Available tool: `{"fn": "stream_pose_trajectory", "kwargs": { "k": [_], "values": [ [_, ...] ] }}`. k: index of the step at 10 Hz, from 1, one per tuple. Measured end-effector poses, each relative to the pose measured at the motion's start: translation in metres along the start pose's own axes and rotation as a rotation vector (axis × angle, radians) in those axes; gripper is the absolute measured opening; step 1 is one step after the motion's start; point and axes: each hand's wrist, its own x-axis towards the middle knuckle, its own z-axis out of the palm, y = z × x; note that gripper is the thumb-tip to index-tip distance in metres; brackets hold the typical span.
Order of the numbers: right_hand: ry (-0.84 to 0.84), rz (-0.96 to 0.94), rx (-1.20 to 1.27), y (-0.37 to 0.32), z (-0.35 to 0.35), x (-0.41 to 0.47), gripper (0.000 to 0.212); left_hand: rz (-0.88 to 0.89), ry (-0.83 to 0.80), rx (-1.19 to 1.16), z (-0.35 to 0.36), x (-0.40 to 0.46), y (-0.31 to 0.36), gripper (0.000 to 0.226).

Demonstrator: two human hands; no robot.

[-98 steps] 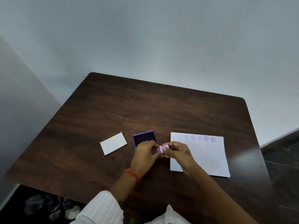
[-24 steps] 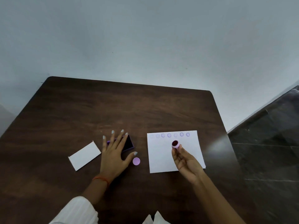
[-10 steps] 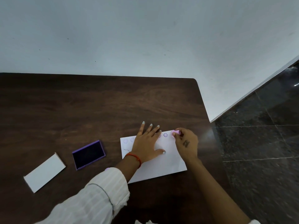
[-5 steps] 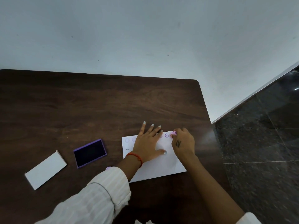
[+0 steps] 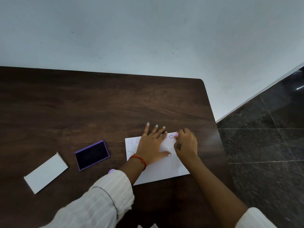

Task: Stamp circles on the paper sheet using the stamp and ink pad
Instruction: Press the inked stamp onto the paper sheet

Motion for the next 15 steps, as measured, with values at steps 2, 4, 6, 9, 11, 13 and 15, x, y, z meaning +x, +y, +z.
{"fn": "stream_pose_trajectory", "kwargs": {
  "k": [2, 4, 6, 9, 11, 13, 15],
  "values": [
    [0.028, -0.030, -0.001, 0.003, 0.003, 0.001, 0.024, 0.010, 0.011, -0.012, 0.003, 0.001, -0.001, 0.080],
    [0.065, -0.038, 0.007, 0.004, 0.007, 0.001, 0.025, 0.011, 0.017, -0.022, 0.004, 0.001, -0.001, 0.080],
    [0.056, -0.055, -0.004, 0.003, 0.004, 0.000, 0.023, 0.017, 0.014, -0.015, 0.003, 0.001, -0.002, 0.080],
    [0.240, 0.260, 0.734, 0.006, -0.048, -0.009, 0.018, -0.006, 0.009, -0.026, -0.009, -0.001, 0.002, 0.081],
    [0.052, 0.521, 1.528, 0.002, -0.072, -0.021, 0.020, -0.051, 0.102, -0.052, -0.027, -0.011, 0.000, 0.084],
    [-0.205, 0.593, 1.880, -0.014, -0.052, -0.048, 0.013, -0.136, 0.236, -0.161, -0.045, -0.048, -0.021, 0.081],
    [-0.376, 0.592, 1.908, -0.045, -0.013, -0.074, 0.013, -0.265, 0.358, -0.400, -0.042, -0.129, -0.043, 0.077]
  ]
}}
